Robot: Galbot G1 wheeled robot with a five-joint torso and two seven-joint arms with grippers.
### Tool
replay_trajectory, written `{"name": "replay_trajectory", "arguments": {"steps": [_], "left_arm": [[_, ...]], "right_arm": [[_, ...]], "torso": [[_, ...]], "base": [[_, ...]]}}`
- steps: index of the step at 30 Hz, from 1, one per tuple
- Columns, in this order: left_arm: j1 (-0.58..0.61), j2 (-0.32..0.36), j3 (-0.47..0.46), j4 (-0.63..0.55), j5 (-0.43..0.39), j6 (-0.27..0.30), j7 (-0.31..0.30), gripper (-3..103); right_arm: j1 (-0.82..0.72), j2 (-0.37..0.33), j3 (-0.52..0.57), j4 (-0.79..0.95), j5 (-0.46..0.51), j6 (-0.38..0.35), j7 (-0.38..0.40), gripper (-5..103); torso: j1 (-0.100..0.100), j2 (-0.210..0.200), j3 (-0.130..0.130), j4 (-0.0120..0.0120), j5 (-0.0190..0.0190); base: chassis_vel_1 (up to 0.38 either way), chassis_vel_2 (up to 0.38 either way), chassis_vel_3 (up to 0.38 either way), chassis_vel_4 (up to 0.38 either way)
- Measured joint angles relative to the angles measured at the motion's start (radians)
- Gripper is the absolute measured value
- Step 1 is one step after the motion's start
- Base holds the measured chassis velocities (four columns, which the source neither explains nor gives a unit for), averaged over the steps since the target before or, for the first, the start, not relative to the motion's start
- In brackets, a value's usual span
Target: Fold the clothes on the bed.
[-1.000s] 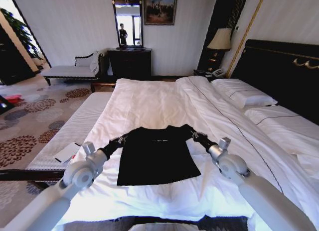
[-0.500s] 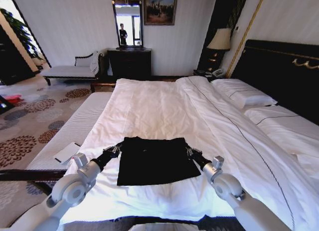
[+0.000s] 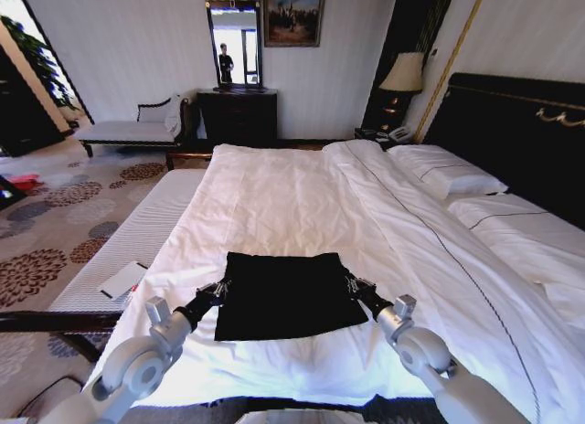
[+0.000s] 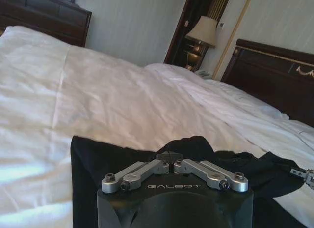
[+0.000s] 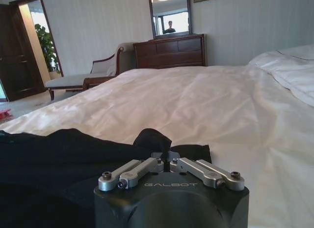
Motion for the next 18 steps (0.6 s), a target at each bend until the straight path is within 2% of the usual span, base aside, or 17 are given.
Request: {"name": "replay_trajectory", "arguments": {"steps": [17, 18], "left_arm": [[0.058, -0.022, 0.011, 0.023, 0.045, -0.009, 0.019, 0], [0.063, -0.024, 0.012, 0.026, 0.05, -0.01, 0.014, 0]], "right_arm": [[-0.054, 0.045, -0.033, -0.037, -0.097, 0.033, -0.002, -1], [-0.058, 0.045, -0.034, -0.037, -0.102, 0.034, -0.003, 2]], "torso": [[0.0, 0.0, 0.0, 0.0, 0.0001], [0.0, 0.0, 0.0, -0.0001, 0.0]], "base": [[0.0, 0.0, 0.0, 0.0], [0.0, 0.0, 0.0, 0.0]]}}
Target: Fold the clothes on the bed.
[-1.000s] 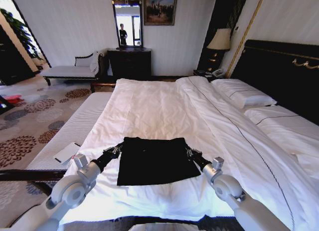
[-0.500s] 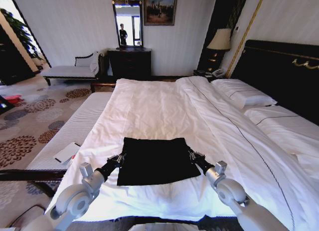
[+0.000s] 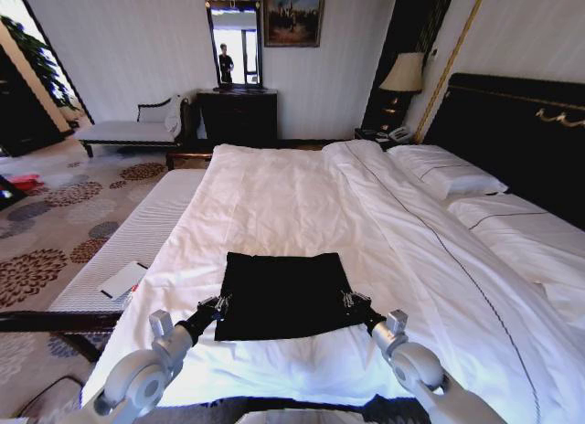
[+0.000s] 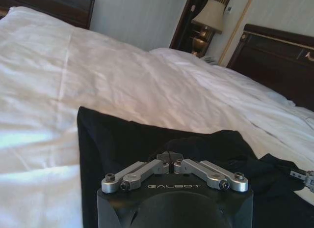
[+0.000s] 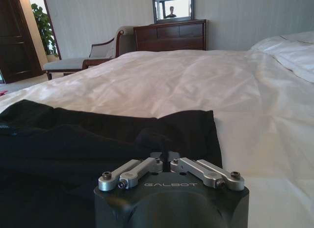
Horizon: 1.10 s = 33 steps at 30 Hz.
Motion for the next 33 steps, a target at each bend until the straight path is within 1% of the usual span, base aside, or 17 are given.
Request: {"name": "replay_trajectory", "arguments": {"steps": [1, 2, 5, 6, 8, 9, 11, 15, 17, 20, 22, 23, 24, 26, 27, 29, 33], "left_arm": [[0.005, -0.002, 0.0, 0.001, 0.008, 0.0, -0.008, -3], [0.005, -0.002, 0.0, 0.001, 0.008, 0.0, -0.008, -3], [0.035, -0.019, -0.005, -0.004, 0.023, 0.003, -0.012, 13], [0.043, -0.023, -0.006, -0.008, 0.028, 0.004, -0.011, 13], [0.058, -0.027, -0.007, -0.015, 0.037, 0.004, -0.008, 18], [0.075, -0.029, -0.008, -0.024, 0.047, 0.004, -0.003, 29], [0.082, -0.03, -0.009, -0.027, 0.051, 0.004, -0.001, 29], [0.086, -0.045, -0.026, -0.037, 0.04, 0.004, -0.008, 51], [0.081, -0.047, -0.03, -0.037, 0.032, 0.004, -0.012, 51], [0.03, -0.052, -0.047, -0.034, -0.023, 0.008, -0.042, 67], [0.02, -0.052, -0.049, -0.03, -0.033, 0.009, -0.047, 67], [0.001, -0.052, -0.052, -0.024, -0.048, 0.011, -0.055, 72], [-0.031, -0.05, -0.054, -0.009, -0.069, 0.014, -0.066, 78], [-0.066, -0.043, -0.053, 0.012, -0.091, 0.021, -0.075, 89], [-0.066, -0.043, -0.053, 0.012, -0.091, 0.021, -0.075, 89], [-0.13, -0.03, -0.043, 0.057, -0.125, 0.031, -0.087, 97], [-0.253, -0.014, -0.007, 0.154, -0.192, 0.051, -0.101, 100]], "right_arm": [[-0.003, 0.001, -0.001, 0.0, -0.003, 0.0, 0.0, 7], [-0.003, 0.001, -0.001, 0.0, -0.003, 0.0, 0.0, 7], [-0.019, 0.005, -0.002, 0.0, -0.015, 0.003, -0.002, 23], [-0.023, 0.006, -0.002, 0.001, -0.018, 0.005, -0.003, 28], [-0.031, 0.007, -0.001, 0.005, -0.023, 0.008, -0.005, 33], [-0.043, 0.009, 0.002, 0.012, -0.026, 0.009, -0.006, 39], [-0.048, 0.01, 0.004, 0.016, -0.026, 0.01, -0.006, 39], [-0.083, 0.018, 0.032, 0.056, -0.016, 0.01, -0.003, 61], [-0.085, 0.018, 0.037, 0.063, -0.011, 0.008, 0.001, 61], [-0.085, 0.012, 0.073, 0.093, 0.049, -0.021, 0.028, 78], [-0.082, 0.009, 0.08, 0.098, 0.066, -0.03, 0.035, 78], [-0.073, 0.003, 0.093, 0.106, 0.097, -0.046, 0.047, 83], [-0.055, -0.009, 0.109, 0.112, 0.14, -0.066, 0.065, 93], [-0.034, -0.023, 0.123, 0.113, 0.181, -0.08, 0.08, 97], [-0.034, -0.023, 0.123, 0.113, 0.181, -0.08, 0.08, 97], [-0.001, -0.043, 0.137, 0.11, 0.239, -0.1, 0.1, 100], [0.04, -0.06, 0.143, 0.09, 0.277, -0.121, 0.131, 100]], "torso": [[0.0, 0.0, 0.0, 0.0, 0.0001], [0.0, 0.0, 0.0, 0.0, 0.0001], [0.0, 0.0, 0.0, 0.0001, 0.0], [0.0, 0.0, 0.0, 0.0001, 0.0], [0.0, 0.0, 0.0, 0.0001, 0.0], [0.0, 0.0, 0.0, 0.0001, 0.0001], [0.0, 0.0, 0.0, 0.0001, 0.0001], [0.0, 0.0, 0.0, 0.0001, 0.0001], [0.0, 0.0, 0.0, 0.0001, 0.0], [0.0, 0.0, 0.0, -0.0001, 0.0002], [0.0, 0.0, 0.0, -0.0001, 0.0002], [0.0, 0.0, 0.0, -0.0001, 0.0002], [0.0, 0.0, 0.0, 0.0001, 0.0], [0.0, 0.0, 0.0, 0.0002, 0.0001], [0.0, 0.0, 0.0, 0.0002, 0.0001], [0.0, 0.0, 0.0, 0.0001, -0.0001], [0.0, 0.0, 0.0, 0.0004, 0.0001]], "base": [[0.0, 0.0, 0.0, 0.0], [0.0, 0.0, 0.0, 0.0], [0.0, 0.0, 0.0, 0.0], [0.0, 0.0, 0.0, 0.0], [0.0, 0.0, 0.0, 0.0], [0.0, 0.0, 0.0, 0.0], [0.0, 0.0, 0.0, 0.0], [0.0, 0.0, 0.0, 0.0], [0.0, 0.0, 0.0, 0.0], [0.0, 0.0, 0.0, 0.0], [0.0, 0.0, 0.0, 0.0], [0.0, 0.0, 0.0, 0.0], [0.0, 0.0, 0.0, 0.0], [0.0, 0.0, 0.0, 0.0], [0.0, 0.0, 0.0, 0.0], [0.0, 0.0, 0.0, 0.0], [0.0, 0.0, 0.0, 0.0]]}}
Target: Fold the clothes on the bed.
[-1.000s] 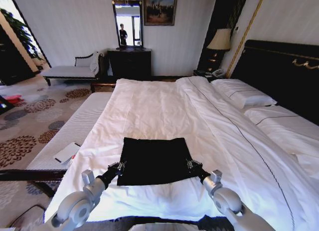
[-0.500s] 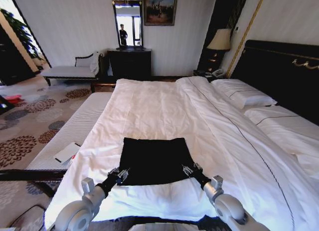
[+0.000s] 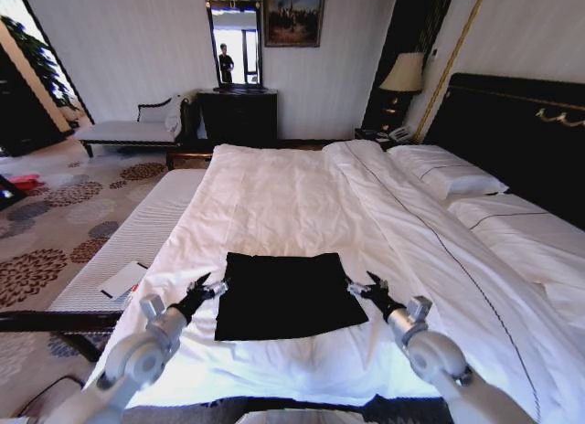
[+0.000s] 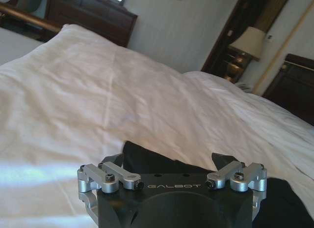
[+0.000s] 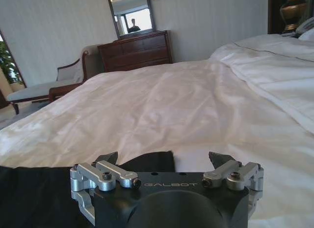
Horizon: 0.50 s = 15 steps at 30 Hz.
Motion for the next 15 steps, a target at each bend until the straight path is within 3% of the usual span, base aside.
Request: {"name": "replay_trajectory", "arguments": {"steps": [5, 7, 15], "left_arm": [[-0.139, 0.004, 0.05, 0.098, -0.039, 0.01, -0.001, 100], [-0.247, 0.007, 0.098, 0.189, -0.061, 0.016, 0.011, 100], [-0.383, 0.011, 0.166, 0.368, -0.113, 0.044, 0.051, 99]], "right_arm": [[0.001, -0.006, 0.007, -0.011, 0.0, -0.006, 0.008, 100], [-0.009, -0.006, 0.015, -0.018, -0.004, -0.008, 0.01, 100], [-0.014, -0.01, 0.024, -0.036, -0.007, -0.015, 0.02, 100]], "torso": [[0.0, 0.0, 0.0, -0.0004, 0.0], [0.0, 0.0, 0.0, -0.0008, -0.0001], [0.0, 0.0, 0.0, -0.0002, 0.0]], "base": [[0.0, 0.0, 0.0, 0.0], [0.0, 0.0, 0.0, 0.0], [0.0, 0.0, 0.0, 0.0]]}}
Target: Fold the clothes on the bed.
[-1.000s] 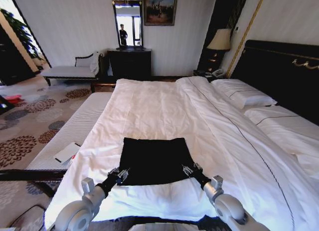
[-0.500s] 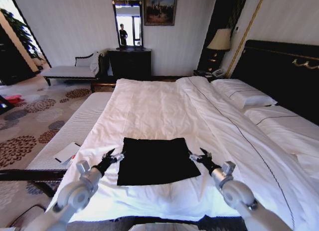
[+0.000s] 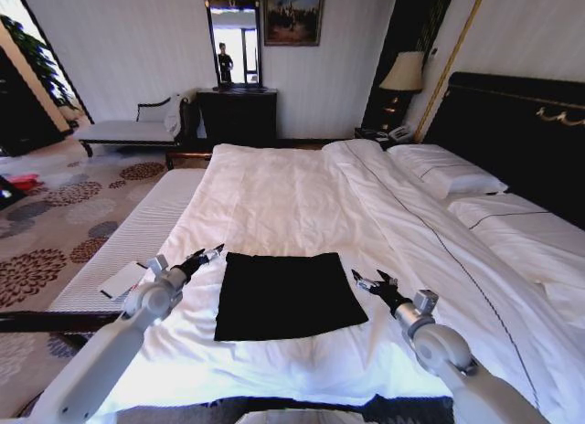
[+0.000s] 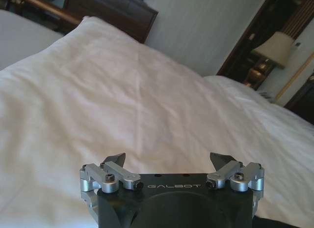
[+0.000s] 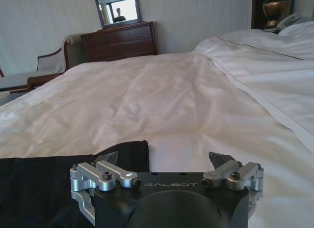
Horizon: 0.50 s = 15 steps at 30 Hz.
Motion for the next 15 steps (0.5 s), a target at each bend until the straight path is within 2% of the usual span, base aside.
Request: {"name": "replay_trajectory", "arguments": {"steps": [6, 7, 8, 15], "left_arm": [[-0.023, -0.04, 0.025, 0.078, 0.019, 0.007, 0.037, 97], [-0.031, -0.054, 0.037, 0.097, 0.026, 0.007, 0.051, 101], [-0.031, -0.054, 0.037, 0.097, 0.026, 0.007, 0.051, 101], [-0.096, -0.089, 0.102, 0.178, 0.025, 0.005, 0.097, 96]], "right_arm": [[0.007, -0.001, -0.003, -0.013, 0.0, -0.004, 0.009, 100], [0.011, -0.001, -0.007, -0.017, 0.0, -0.005, 0.011, 100], [0.011, -0.001, -0.007, -0.017, 0.0, -0.005, 0.011, 100], [0.018, -0.015, -0.014, -0.023, 0.008, -0.012, 0.025, 100]], "torso": [[0.0, 0.0, 0.0, 0.0, 0.0], [0.0, 0.0, 0.0, 0.0, 0.0], [0.0, 0.0, 0.0, 0.0, 0.0], [0.0, 0.0, 0.0, -0.0002, 0.0001]], "base": [[0.0, 0.0, 0.0, 0.0], [0.0, 0.0, 0.0, 0.0], [0.0, 0.0, 0.0, 0.0], [0.0, 0.0, 0.0, 0.0]]}}
